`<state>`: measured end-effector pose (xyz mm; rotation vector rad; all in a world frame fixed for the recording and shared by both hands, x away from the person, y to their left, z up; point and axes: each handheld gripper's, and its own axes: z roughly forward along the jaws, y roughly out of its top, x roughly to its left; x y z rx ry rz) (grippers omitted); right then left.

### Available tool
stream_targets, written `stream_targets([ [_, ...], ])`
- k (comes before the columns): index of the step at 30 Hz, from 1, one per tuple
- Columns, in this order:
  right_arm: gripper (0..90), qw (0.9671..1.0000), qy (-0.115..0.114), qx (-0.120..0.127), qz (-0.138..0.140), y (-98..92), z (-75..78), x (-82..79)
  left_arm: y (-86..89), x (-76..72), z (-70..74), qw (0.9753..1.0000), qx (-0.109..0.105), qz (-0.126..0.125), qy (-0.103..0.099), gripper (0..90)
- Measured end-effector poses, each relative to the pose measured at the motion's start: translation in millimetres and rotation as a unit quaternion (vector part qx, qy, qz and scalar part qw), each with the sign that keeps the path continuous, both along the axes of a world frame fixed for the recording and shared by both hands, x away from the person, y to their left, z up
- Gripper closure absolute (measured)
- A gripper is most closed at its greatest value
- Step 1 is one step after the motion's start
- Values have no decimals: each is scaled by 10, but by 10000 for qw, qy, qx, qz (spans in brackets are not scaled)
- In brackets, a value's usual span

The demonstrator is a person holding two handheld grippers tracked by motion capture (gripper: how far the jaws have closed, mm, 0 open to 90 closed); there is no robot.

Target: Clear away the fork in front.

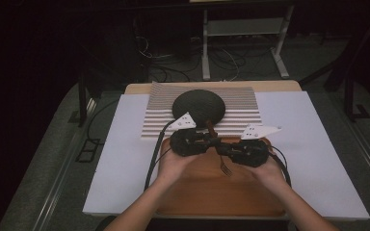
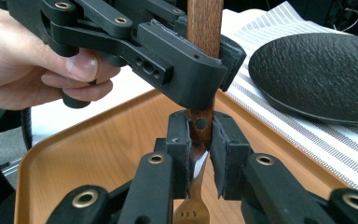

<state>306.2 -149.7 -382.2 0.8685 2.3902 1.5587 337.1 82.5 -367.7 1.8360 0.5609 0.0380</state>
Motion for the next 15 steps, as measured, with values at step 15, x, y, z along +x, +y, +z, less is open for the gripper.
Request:
stream_targets([
  [15, 448, 9995, -59, 220, 214, 41, 8, 4, 106, 5, 68, 9993, -199, -290, -107, 773],
])
